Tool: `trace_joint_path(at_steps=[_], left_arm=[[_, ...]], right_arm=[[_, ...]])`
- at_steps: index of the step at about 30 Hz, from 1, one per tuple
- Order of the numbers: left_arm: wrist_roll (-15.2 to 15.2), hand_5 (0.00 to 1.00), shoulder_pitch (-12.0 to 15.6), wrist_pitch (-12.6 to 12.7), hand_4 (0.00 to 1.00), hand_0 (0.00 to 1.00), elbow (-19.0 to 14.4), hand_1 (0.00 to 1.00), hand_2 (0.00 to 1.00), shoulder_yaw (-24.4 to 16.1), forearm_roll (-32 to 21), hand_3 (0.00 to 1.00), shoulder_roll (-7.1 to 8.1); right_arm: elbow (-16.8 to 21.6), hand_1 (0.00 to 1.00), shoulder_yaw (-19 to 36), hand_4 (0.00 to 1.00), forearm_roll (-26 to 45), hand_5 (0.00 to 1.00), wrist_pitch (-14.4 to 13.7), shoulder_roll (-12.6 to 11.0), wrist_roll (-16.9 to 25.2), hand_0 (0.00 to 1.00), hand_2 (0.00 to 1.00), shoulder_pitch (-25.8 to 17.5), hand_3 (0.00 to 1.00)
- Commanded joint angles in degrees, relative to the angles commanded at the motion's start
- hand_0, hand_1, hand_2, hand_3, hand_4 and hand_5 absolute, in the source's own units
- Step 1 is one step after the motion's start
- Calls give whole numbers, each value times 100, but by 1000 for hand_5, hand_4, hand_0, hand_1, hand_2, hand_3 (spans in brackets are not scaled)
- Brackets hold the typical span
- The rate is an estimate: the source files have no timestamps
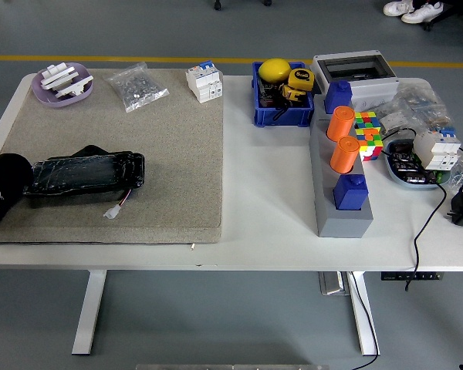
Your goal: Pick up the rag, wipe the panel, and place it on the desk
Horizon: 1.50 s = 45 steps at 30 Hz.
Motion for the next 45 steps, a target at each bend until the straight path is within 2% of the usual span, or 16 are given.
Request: trace_joint_path(at_steps=[6, 13, 17, 18, 23, 24, 29, 30, 35, 36, 41, 42, 45], left_arm=[[25, 4, -10, -10, 508, 440, 33, 823, 788, 34, 11, 583, 21], [-68, 2, -30, -57, 530, 442, -38, 834, 791, 10, -364, 589, 45], [-67, 2, -47, -146, 530, 442, -30, 834, 791, 21, -519, 589, 51], [-57, 2, -48, -166, 577, 459, -25, 878, 809, 21, -548, 609, 52], [6, 2, -50, -296, 577, 459, 12, 878, 809, 8, -659, 609, 51], [20, 4, -54, -326, 611, 481, 23, 912, 834, 4, -681, 641, 48], [90, 4, -58, -488, 611, 481, 39, 912, 834, -20, -746, 641, 42], [89, 7, -57, -505, 691, 545, 36, 946, 874, -23, -752, 744, 42], [73, 7, -51, -626, 691, 545, -51, 946, 874, -95, -713, 744, 46], [61, 99, -53, -652, 832, 554, -72, 962, 908, -109, -688, 896, 47], [25, 99, -59, -743, 832, 554, -121, 962, 908, -163, -654, 896, 59], [32, 148, -66, -755, 891, 564, -118, 981, 922, -172, -636, 946, 61], [52, 148, -75, -800, 891, 564, -109, 981, 922, -183, -624, 946, 72]], right_arm=[[-3, 519, 3, 998, 6, 601, 5, -4, -7, 733, 714, -14, 738], [-1, 516, -12, 998, 8, 596, -3, 8, -8, 734, 713, 8, 732], [4, 516, -9, 998, -2, 596, -9, 5, -8, 734, 713, 19, 732], [4, 515, -8, 998, -2, 595, -10, 5, -8, 733, 713, 19, 731], [5, 515, -4, 998, -37, 595, -12, 15, -8, 733, 713, 13, 731], [6, 513, -2, 998, -44, 593, -15, 17, -6, 734, 712, 14, 729], [6, 513, 1, 998, -53, 593, -26, 19, -3, 734, 712, 22, 729], [6, 514, 1, 998, -53, 594, -27, 19, -2, 734, 712, 22, 727], [-1, 514, 8, 998, -48, 594, -24, 20, -4, 734, 712, 15, 727], [-1, 510, 9, 998, -49, 594, -23, 20, -5, 734, 712, 18, 724], [-1, 510, 17, 998, -49, 594, -25, 25, -4, 734, 712, 23, 724], [-1, 510, 18, 998, -49, 593, -24, 28, -4, 734, 711, 23, 723], [0, 510, 26, 998, -51, 593, -26, 32, -2, 734, 711, 24, 723]])
